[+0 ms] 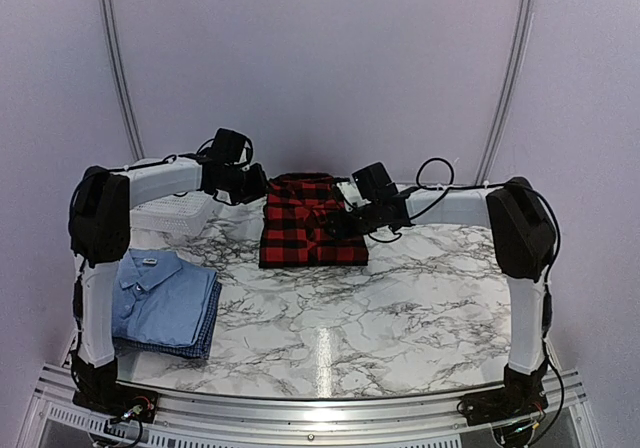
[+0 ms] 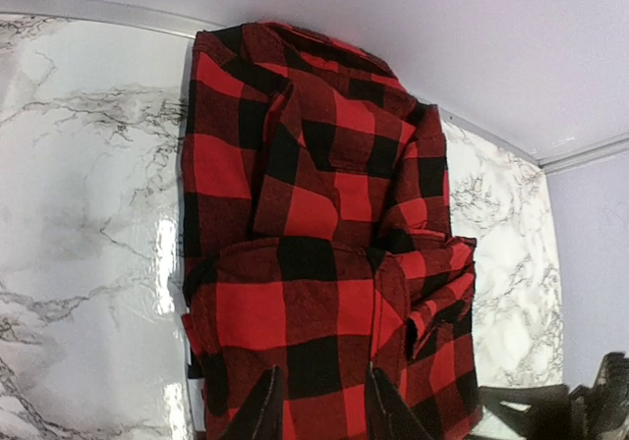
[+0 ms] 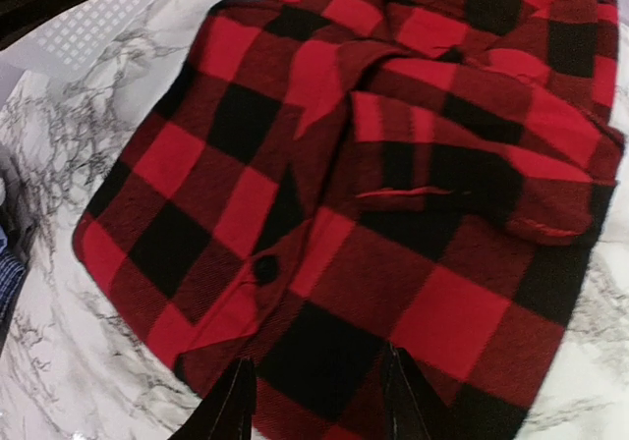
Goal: Fold and stack the long sleeve shirts
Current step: Smooth out the 2/3-rectangle-folded shirt at the center of the board.
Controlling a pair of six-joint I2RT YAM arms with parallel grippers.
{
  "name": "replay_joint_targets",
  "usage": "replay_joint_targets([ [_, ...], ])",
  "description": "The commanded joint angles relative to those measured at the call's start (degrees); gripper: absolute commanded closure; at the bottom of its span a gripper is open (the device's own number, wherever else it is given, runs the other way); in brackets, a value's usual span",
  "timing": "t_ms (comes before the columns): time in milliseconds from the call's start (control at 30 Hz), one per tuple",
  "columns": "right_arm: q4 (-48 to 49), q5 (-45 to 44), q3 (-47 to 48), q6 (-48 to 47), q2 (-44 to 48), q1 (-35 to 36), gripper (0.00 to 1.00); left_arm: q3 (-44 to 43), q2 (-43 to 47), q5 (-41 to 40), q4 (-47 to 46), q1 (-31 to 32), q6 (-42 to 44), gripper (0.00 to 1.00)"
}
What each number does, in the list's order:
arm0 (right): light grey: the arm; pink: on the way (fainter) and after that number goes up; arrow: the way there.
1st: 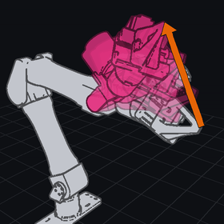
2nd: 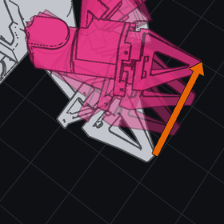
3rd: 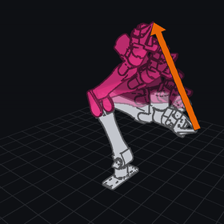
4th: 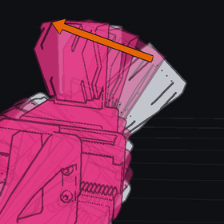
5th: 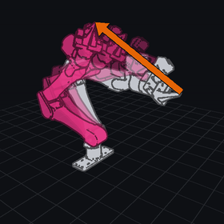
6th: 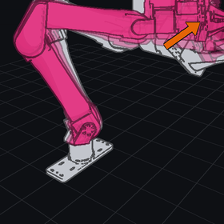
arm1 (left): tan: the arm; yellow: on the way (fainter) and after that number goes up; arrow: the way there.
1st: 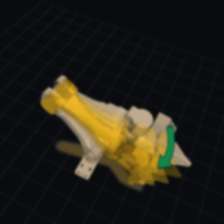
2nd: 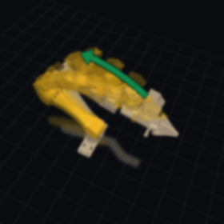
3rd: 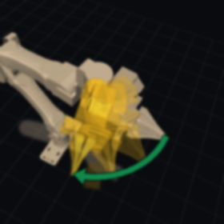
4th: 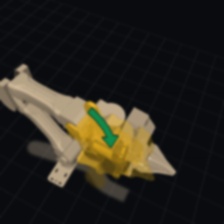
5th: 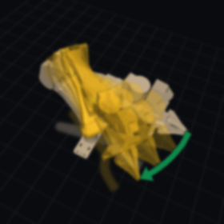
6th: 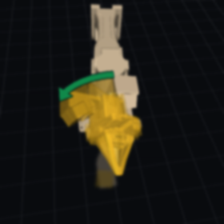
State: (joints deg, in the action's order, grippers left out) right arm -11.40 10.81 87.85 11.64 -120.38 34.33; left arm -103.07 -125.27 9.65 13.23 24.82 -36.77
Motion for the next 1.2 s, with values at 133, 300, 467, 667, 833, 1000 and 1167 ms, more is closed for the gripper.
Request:
replay_joint_targets([
  [133,0.8,-1.0,-0.1,3.2,-0.1,6.3,0.63,1.9,-3.4,2.3,-2.7,0.6,-0.9,0.75],
  [300,0.0,-2.9,0.1,4.3,-4.3,7.2,0.63,-6.2,-11.5,3.3,-2.2,0.3,-0.9,0.75],
  [467,-0.8,-3.9,-2.2,5.3,-6.5,7.3,0.61,-13.4,-18.5,5.2,-1.3,-0.7,-2.5,0.74],
  [667,-1.4,-3.7,-3.7,6.0,-5.5,7.6,0.56,-19.7,-21.8,5.6,0.2,-1.6,-3.1,0.68],
  [833,-2.5,-3.4,-3.3,6.4,-1.9,7.6,0.49,-19.7,-17.9,6.0,0.9,-1.7,-2.3,0.58],
  [1000,-2.3,-2.6,-5.0,7.6,4.0,6.1,0.44,-9.0,-7.4,5.3,0.6,-0.9,-1.5,0.47],
  [1167,0.5,-0.8,-9.8,9.0,9.5,3.6,0.46,7.4,5.0,4.3,-2.8,0.0,-2.6,0.49],
])
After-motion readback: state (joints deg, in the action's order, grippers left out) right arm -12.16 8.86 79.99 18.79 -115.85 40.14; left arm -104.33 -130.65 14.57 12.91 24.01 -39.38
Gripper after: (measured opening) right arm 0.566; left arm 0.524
